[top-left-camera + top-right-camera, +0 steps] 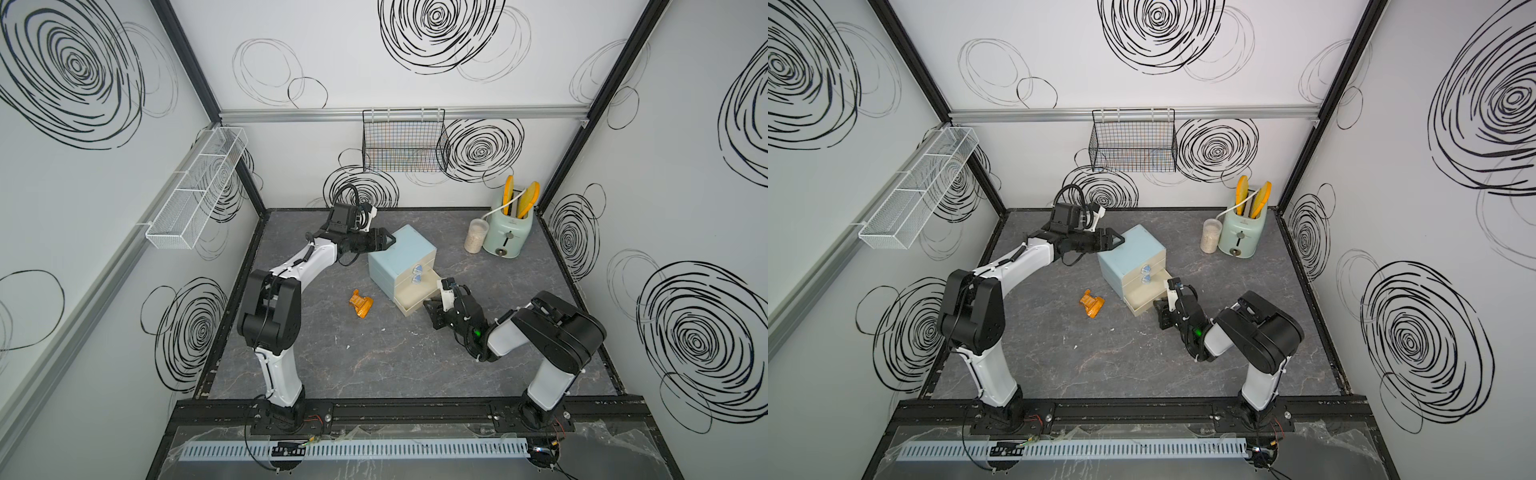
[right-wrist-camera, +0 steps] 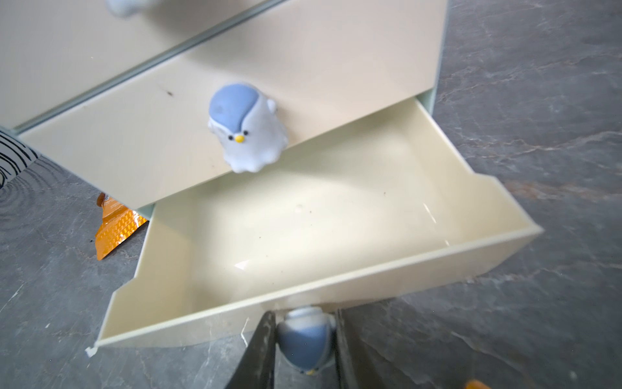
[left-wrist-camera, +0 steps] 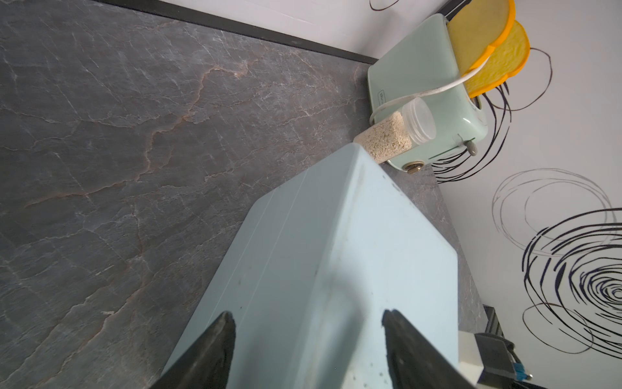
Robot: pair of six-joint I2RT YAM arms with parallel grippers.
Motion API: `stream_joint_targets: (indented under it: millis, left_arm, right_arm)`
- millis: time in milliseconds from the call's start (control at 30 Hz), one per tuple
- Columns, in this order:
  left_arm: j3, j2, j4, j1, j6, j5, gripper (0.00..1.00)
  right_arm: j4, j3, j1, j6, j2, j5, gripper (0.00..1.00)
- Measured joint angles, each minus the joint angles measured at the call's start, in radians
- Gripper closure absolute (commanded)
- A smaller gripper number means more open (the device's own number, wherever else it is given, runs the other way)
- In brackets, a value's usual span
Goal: Place the cookies into the drawer by color
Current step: Open the drawer in the storage box.
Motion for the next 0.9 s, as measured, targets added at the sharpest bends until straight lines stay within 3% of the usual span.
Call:
stream_joint_targets:
  millis: [400, 433, 633, 900]
  left_arm:
    - [0.000, 0.000, 0.000, 0.000, 0.000, 0.000, 0.26]
    - [0.000, 0.000, 0.000, 0.000, 0.000, 0.000, 0.25]
    - [0.000, -0.001, -0.001, 0.000, 0.002, -0.005, 0.18]
    - [0.000, -0.073, -0.041, 0.000, 0.019, -0.072, 0.04]
  right_arm:
    - [0.003, -0.040, 0.013, 0.000, -0.033, 0.017, 0.75]
    - [0.003, -0.040, 0.013, 0.000, -0.032, 0.017, 0.72]
    - [-0.048, -0.037, 0.018, -0.004, -0.051, 0.013, 0.31]
    - [-0.167, -0.037, 0.019, -0.017, -0.230, 0.019, 0.21]
